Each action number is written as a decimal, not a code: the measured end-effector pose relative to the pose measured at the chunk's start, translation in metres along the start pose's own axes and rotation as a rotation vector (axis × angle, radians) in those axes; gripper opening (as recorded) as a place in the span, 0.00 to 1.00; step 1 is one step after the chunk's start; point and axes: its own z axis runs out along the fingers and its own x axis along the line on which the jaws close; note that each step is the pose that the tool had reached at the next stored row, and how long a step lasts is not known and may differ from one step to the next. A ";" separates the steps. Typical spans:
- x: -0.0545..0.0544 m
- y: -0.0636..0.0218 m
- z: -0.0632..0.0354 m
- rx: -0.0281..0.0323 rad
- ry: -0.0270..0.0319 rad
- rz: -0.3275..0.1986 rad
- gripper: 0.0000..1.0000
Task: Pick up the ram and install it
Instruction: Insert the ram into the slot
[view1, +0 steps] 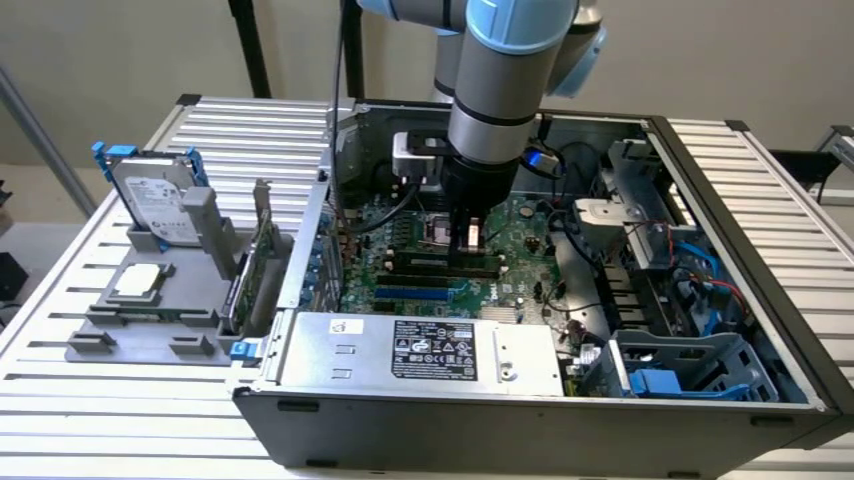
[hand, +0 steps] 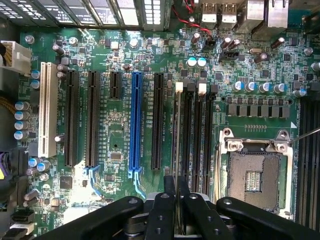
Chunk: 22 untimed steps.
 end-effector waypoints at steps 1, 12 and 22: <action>0.000 0.0000 0.0001 0.0000 -0.0001 0.000 0.14; 0.000 -0.0019 0.0015 0.0001 -0.0002 0.001 0.14; 0.000 -0.0013 0.0018 0.0049 -0.0005 0.003 0.14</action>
